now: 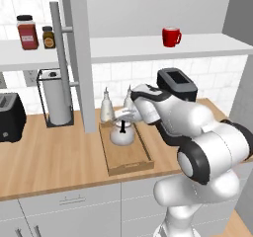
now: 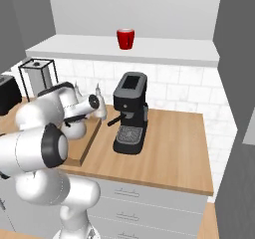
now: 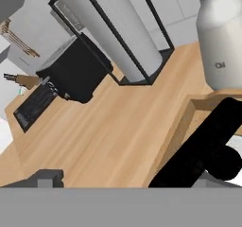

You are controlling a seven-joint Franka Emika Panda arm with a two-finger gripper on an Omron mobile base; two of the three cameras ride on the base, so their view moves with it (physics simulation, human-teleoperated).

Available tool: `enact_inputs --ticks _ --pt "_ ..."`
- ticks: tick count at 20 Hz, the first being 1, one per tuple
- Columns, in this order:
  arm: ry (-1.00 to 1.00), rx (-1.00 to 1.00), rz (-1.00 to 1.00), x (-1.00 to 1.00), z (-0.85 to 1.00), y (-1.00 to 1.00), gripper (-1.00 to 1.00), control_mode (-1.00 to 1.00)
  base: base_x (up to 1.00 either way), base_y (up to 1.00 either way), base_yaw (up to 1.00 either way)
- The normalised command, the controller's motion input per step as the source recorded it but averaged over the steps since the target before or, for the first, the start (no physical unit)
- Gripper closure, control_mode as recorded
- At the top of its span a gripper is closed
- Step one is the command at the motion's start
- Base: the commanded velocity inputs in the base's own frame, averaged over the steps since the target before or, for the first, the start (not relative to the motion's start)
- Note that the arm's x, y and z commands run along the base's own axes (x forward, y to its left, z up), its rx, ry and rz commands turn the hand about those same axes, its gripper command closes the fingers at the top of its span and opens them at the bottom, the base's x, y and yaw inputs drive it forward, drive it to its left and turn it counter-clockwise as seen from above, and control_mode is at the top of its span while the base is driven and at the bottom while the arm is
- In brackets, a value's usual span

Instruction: Pick the kettle from the counter and place it on the tray. Then pick the mug from the cabinet and place it on the tray. Then close the cabinet doors.

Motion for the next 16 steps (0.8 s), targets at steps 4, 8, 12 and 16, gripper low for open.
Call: enact_inputs --ticks 4,8,12,16 --pt "0.01 0.00 -0.05 -0.27 -0.28 -0.20 -1.00 -1.00 0.00 0.00 0.00" --pt "0.13 0.00 -0.10 -0.10 -0.63 -0.11 -1.00 -1.00 0.00 0.00 0.00" --pt "0.22 0.00 -0.14 -0.17 -0.53 -0.07 -1.00 -1.00 0.00 0.00 0.00" --pt "0.14 -0.01 -0.14 -0.36 -0.13 -0.03 -1.00 -1.00 0.00 0.00 0.00"
